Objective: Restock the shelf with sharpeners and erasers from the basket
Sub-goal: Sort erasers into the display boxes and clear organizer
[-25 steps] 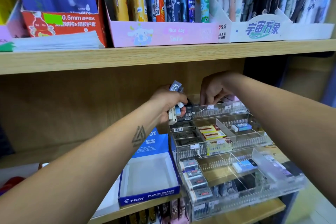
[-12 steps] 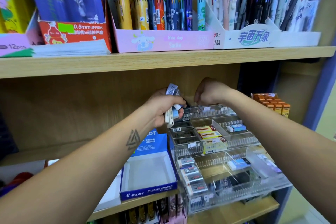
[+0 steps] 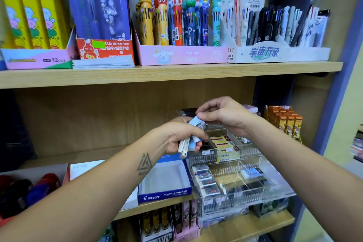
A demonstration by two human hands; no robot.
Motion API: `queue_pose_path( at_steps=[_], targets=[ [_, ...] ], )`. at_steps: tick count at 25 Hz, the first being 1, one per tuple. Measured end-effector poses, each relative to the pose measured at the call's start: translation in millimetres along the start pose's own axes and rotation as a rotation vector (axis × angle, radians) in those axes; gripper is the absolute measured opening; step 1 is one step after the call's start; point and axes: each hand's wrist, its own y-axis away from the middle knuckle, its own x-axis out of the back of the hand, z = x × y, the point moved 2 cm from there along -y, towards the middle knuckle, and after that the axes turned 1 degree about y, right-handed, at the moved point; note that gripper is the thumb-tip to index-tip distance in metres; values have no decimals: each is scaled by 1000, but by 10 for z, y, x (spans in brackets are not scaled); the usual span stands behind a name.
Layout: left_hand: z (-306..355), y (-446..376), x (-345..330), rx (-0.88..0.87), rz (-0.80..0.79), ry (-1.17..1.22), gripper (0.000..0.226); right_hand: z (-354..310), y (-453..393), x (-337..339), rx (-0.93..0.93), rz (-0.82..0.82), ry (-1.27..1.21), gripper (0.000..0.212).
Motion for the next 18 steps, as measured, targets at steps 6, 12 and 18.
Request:
queue_pose_path(
  at_steps=[6,12,18],
  targets=[
    [-3,116,61,20,-3,236,35,13,128,245,-96,50,-113,19],
    [109,6,30,44,-5,310,9,-71,101,384,-144,-110,47,21],
    [298,-185,54,16,67,395,9,-3,-441,864,-55,253,772,11]
  ],
)
